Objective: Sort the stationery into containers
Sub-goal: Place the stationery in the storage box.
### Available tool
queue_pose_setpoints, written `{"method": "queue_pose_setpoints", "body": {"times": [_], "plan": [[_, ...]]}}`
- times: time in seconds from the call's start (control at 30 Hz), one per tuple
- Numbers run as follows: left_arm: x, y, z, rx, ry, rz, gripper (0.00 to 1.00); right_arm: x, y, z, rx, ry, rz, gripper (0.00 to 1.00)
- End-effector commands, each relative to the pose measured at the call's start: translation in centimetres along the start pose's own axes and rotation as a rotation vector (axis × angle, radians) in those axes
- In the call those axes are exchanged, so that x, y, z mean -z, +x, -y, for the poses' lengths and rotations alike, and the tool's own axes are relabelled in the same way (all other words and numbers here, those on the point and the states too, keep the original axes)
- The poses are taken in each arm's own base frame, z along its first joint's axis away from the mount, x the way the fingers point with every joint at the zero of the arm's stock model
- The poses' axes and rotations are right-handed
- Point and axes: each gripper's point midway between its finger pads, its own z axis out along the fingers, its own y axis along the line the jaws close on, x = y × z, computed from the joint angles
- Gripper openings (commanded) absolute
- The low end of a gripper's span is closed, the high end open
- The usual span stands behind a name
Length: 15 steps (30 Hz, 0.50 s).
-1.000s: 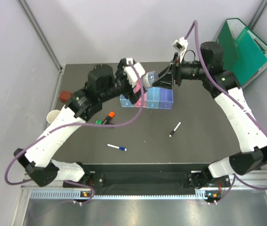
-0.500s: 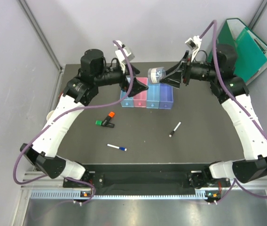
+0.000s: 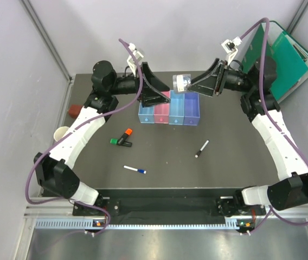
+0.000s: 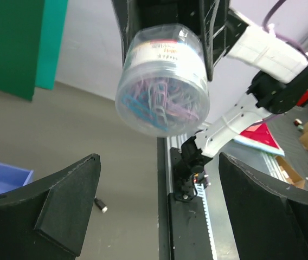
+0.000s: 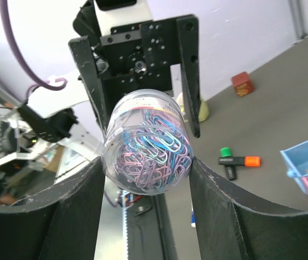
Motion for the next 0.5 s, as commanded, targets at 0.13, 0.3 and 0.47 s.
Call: {"method": "queue_pose_setpoints", "body": {"times": [0.13, 0.3, 0.47], "plan": [[-0.46, -2.64, 2.38, -0.088, 0.116, 0.042, 0.93, 0.28, -0.25, -2.12, 0.018, -0.093, 0.012, 0.12], [-0.72, -2.97, 2.25, -0.094, 0.113, 0.051, 0.93, 0.25, -0.02, -2.34, 0.009, -0.105, 0.017, 0.12], [-1.11, -3.06, 1.98, -0.095, 0.111, 0.052, 0.93, 0.05, -0.14, -2.25, 0.011, -0.104, 0.022, 0.12]]}}
